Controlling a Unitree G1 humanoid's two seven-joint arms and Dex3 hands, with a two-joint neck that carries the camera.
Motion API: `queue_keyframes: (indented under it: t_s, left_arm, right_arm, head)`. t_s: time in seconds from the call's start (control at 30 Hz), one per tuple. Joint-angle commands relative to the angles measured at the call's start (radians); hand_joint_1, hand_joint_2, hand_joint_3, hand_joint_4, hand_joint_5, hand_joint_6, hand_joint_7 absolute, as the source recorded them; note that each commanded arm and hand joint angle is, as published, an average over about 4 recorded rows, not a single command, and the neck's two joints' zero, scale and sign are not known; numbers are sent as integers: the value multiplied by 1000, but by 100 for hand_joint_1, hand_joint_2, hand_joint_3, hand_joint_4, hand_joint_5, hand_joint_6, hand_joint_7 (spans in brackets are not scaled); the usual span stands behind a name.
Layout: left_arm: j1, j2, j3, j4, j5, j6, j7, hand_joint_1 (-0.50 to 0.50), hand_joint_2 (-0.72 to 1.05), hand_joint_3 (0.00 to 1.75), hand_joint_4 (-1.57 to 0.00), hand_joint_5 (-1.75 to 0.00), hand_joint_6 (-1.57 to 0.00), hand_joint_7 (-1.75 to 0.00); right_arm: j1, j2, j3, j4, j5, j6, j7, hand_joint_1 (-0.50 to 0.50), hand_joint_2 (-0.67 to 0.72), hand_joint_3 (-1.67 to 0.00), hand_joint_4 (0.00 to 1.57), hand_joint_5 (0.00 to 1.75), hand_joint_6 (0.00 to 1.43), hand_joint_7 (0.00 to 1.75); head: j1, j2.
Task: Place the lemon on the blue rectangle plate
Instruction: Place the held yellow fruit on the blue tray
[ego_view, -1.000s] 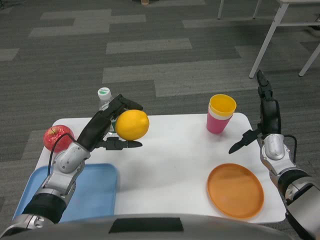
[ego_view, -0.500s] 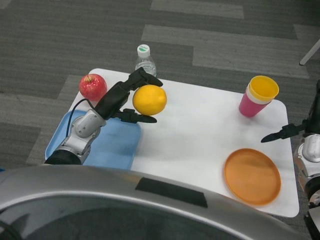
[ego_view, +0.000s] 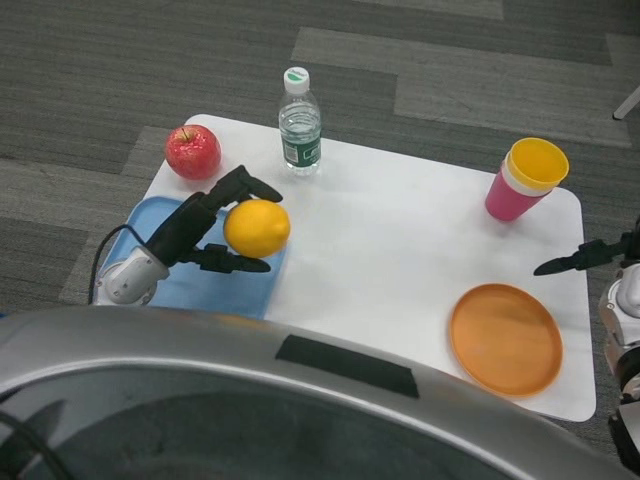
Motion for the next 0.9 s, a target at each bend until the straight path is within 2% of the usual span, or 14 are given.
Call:
queue_keyframes:
  t_s: [0.03, 0.3, 0.5, 0.7, 0.9]
  left_arm:
    - [24, -10, 63, 2, 33, -26, -34, -32, 96, 9, 0, -175, -92, -168]
    - [53, -45, 198, 2, 93, -30, -84, -31, 96, 9, 0, -175, -90, -168]
    - [50, -79, 306, 17, 156, -28, -119, -30, 96, 9, 0, -175, -88, -168]
    - [26, -125, 415, 79, 226, -27, -133, -30, 96, 9, 0, -175, -84, -168]
    - [-1, -138, 444, 145, 283, 2, -139, -30, 96, 9, 0, -175, -67, -168]
  right_arm:
    - [-7, -9, -6, 20, 7, 7, -3, -46, 66, 0, 0, 0, 0, 0]
    - [-9, -9, -12, 41, 7, 10, -3, -46, 68, 0, 0, 0, 0, 0]
    - [-9, -12, -12, 44, 7, 11, -3, -46, 66, 0, 0, 0, 0, 0]
    - [-8, -12, -13, 42, 7, 11, -3, -46, 66, 0, 0, 0, 0, 0]
    - [-7, -15, -13, 40, 7, 11, -3, -46, 66, 0, 0, 0, 0, 0]
  head:
    - [0, 0]
    - [6, -3]
    - [2, -3]
    - [-1, -3]
    - [-9, -6]
